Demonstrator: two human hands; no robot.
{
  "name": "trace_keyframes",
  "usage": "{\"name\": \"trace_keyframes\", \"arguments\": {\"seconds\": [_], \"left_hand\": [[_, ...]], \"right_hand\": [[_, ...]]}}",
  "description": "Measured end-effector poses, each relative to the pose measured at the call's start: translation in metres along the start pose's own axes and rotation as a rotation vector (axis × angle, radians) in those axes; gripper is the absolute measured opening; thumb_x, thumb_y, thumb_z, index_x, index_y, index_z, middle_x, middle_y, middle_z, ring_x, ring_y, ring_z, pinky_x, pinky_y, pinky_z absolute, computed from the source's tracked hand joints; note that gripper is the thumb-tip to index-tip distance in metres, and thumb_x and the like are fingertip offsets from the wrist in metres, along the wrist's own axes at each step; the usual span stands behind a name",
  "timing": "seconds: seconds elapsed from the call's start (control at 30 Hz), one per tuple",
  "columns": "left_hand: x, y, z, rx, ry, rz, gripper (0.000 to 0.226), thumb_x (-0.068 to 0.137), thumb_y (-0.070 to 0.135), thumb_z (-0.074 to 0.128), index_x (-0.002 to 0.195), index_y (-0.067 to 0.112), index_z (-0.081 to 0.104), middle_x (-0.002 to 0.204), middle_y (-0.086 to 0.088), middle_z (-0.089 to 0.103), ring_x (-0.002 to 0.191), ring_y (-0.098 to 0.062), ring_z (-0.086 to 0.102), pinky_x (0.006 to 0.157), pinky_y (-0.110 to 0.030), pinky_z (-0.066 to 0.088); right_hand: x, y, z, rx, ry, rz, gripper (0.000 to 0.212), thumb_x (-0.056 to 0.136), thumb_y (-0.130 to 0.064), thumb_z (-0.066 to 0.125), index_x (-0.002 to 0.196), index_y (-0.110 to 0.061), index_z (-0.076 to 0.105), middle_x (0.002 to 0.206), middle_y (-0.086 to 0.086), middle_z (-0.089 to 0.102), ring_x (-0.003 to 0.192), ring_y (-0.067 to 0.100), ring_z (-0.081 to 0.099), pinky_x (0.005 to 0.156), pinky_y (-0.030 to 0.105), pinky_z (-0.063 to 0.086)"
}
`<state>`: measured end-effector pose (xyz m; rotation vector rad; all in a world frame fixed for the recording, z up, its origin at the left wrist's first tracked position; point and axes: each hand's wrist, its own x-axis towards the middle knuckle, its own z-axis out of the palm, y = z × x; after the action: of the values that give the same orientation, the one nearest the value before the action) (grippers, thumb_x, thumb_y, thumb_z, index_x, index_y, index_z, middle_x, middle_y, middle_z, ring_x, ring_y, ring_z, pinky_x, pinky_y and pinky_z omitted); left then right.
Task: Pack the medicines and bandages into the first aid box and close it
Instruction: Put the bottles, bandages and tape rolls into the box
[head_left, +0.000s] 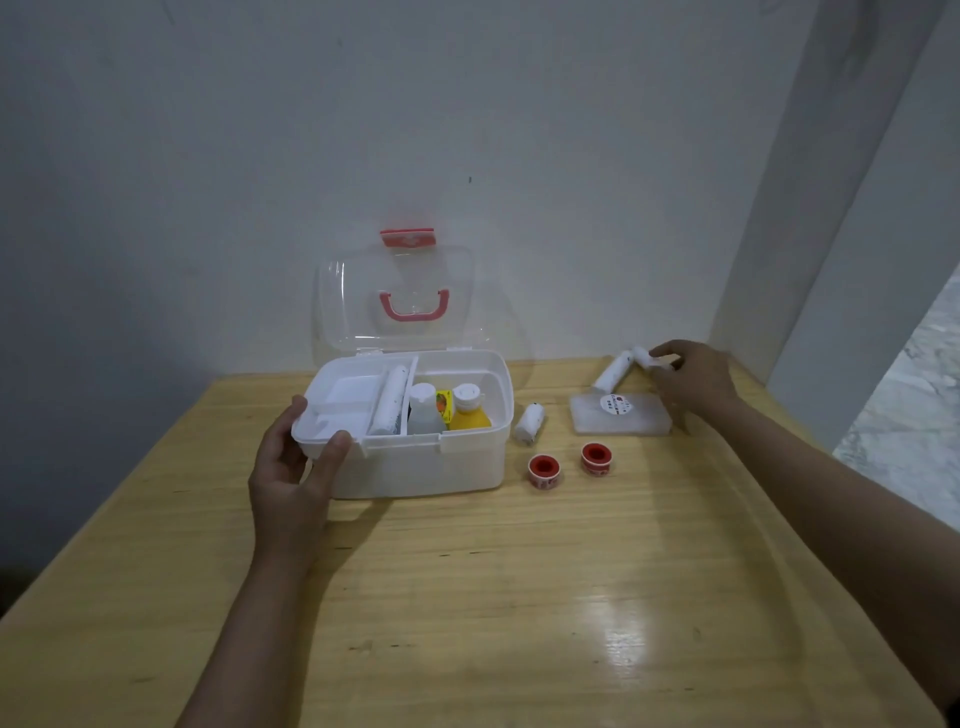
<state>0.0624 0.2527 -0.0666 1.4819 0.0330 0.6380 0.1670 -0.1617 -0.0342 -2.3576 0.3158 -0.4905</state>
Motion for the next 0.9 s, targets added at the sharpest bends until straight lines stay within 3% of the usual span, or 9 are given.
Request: {"name": "trace_keyframes", "arguments": {"seconds": [0.17, 0.3, 0.4, 0.53, 0.6, 0.7, 0.8, 0.9], "left_hand": [[-0.001, 0.003, 0.001, -0.016, -0.002, 0.003, 0.054, 0.082, 0.011, 0.069, 0.133, 0.019, 0.052, 0.139, 0.003, 0.051, 0.123, -0.011, 0.052, 0.088, -0.013, 0.05], [-0.001, 0.004, 0.002, -0.044, 0.002, -0.006, 0.053, 0.082, 0.007, 0.069, 0.132, 0.017, 0.052, 0.139, 0.004, 0.051, 0.122, -0.009, 0.053, 0.09, -0.015, 0.05], [0.0, 0.003, 0.001, -0.067, 0.0, -0.008, 0.052, 0.081, 0.007, 0.069, 0.13, 0.019, 0.054, 0.137, 0.006, 0.053, 0.12, -0.007, 0.055, 0.09, -0.019, 0.051], [0.001, 0.002, 0.001, -0.076, 0.002, 0.0, 0.051, 0.081, 0.005, 0.069, 0.128, 0.018, 0.055, 0.132, 0.011, 0.053, 0.11, 0.01, 0.056, 0.082, -0.013, 0.05], [0.001, 0.001, 0.002, -0.078, 0.0, 0.005, 0.051, 0.081, 0.005, 0.07, 0.128, 0.018, 0.055, 0.132, 0.011, 0.054, 0.11, 0.01, 0.056, 0.082, -0.013, 0.05], [0.003, -0.001, 0.002, -0.081, -0.003, 0.0, 0.049, 0.081, 0.006, 0.07, 0.125, 0.022, 0.056, 0.134, 0.008, 0.054, 0.115, 0.003, 0.055, 0.083, -0.015, 0.051], [0.004, -0.001, 0.001, -0.092, -0.002, 0.001, 0.048, 0.08, 0.006, 0.071, 0.123, 0.023, 0.056, 0.133, 0.009, 0.055, 0.114, 0.004, 0.056, 0.086, -0.017, 0.051], [0.004, -0.001, 0.001, -0.1, -0.004, 0.002, 0.049, 0.08, 0.006, 0.071, 0.123, 0.022, 0.057, 0.132, 0.011, 0.055, 0.114, 0.003, 0.057, 0.087, -0.017, 0.051]], "right_hand": [[0.0, -0.024, 0.017, -0.095, -0.138, 0.019, 0.017, 0.079, -0.022, 0.064, 0.089, -0.012, 0.073, 0.096, 0.01, 0.071, 0.08, 0.02, 0.058, 0.07, 0.025, 0.038], [-0.004, -0.039, 0.032, -0.165, -0.18, 0.073, 0.042, 0.078, -0.05, 0.062, 0.072, -0.01, 0.073, 0.068, 0.001, 0.068, 0.077, 0.02, 0.062, 0.074, 0.033, 0.049], [-0.005, -0.047, 0.042, -0.239, -0.159, 0.121, 0.049, 0.068, -0.062, 0.058, 0.061, -0.014, 0.066, 0.06, 0.0, 0.066, 0.072, 0.02, 0.062, 0.079, 0.039, 0.049], [-0.008, -0.057, 0.047, -0.193, -0.121, 0.155, 0.026, 0.071, -0.043, 0.062, 0.074, -0.017, 0.066, 0.077, 0.001, 0.067, 0.082, 0.024, 0.062, 0.087, 0.042, 0.047], [-0.01, -0.062, 0.049, -0.161, -0.116, 0.155, 0.019, 0.075, -0.034, 0.06, 0.084, -0.021, 0.069, 0.089, -0.001, 0.069, 0.089, 0.025, 0.062, 0.091, 0.044, 0.046], [-0.011, -0.066, 0.054, -0.13, -0.121, 0.132, 0.024, 0.077, -0.021, 0.057, 0.097, -0.027, 0.069, 0.104, 0.0, 0.069, 0.093, 0.027, 0.064, 0.094, 0.044, 0.047], [-0.01, -0.066, 0.056, -0.18, -0.132, 0.103, 0.016, 0.079, -0.036, 0.063, 0.09, -0.026, 0.069, 0.094, -0.001, 0.067, 0.091, 0.026, 0.063, 0.092, 0.044, 0.047], [-0.011, -0.067, 0.055, -0.255, -0.155, 0.086, 0.04, 0.069, -0.054, 0.072, 0.094, -0.024, 0.065, 0.09, -0.004, 0.058, 0.091, 0.024, 0.063, 0.091, 0.044, 0.047]]}}
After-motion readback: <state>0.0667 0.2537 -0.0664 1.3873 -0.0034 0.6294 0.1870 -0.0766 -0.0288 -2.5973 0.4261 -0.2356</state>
